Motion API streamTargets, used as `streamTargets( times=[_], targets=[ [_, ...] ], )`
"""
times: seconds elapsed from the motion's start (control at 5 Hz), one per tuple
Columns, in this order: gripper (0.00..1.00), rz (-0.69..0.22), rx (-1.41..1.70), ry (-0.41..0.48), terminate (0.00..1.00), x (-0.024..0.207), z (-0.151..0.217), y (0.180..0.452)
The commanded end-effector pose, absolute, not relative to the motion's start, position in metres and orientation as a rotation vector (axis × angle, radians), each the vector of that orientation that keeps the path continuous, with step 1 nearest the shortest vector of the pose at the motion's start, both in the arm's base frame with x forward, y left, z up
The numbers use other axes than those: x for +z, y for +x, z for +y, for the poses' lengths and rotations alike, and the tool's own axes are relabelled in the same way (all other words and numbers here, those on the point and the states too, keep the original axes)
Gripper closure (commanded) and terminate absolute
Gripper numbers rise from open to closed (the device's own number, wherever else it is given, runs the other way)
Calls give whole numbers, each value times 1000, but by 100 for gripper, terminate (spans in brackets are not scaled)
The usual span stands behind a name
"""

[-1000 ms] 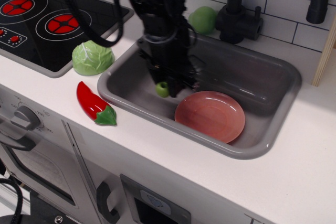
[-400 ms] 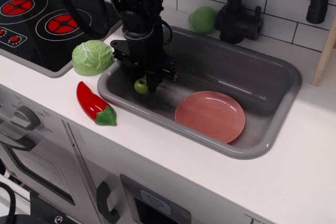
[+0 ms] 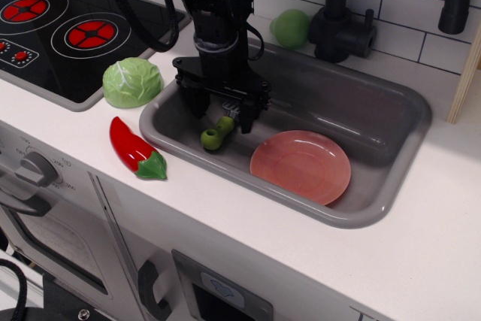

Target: Take spatula off plate sink

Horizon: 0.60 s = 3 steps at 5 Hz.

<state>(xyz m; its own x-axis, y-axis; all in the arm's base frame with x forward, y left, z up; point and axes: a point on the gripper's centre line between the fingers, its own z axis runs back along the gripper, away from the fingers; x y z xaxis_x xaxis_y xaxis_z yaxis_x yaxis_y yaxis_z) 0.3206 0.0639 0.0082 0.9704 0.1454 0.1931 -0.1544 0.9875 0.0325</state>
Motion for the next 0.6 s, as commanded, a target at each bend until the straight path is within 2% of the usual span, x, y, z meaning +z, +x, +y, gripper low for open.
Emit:
streamTargets(
  times=[0.0, 0.2, 0.4],
  targets=[
    [0, -364, 91, 75, 0, 76, 55, 315],
    [0, -364, 91, 75, 0, 76, 55, 315],
    [0, -364, 91, 75, 100, 76, 55, 315]
  ],
)
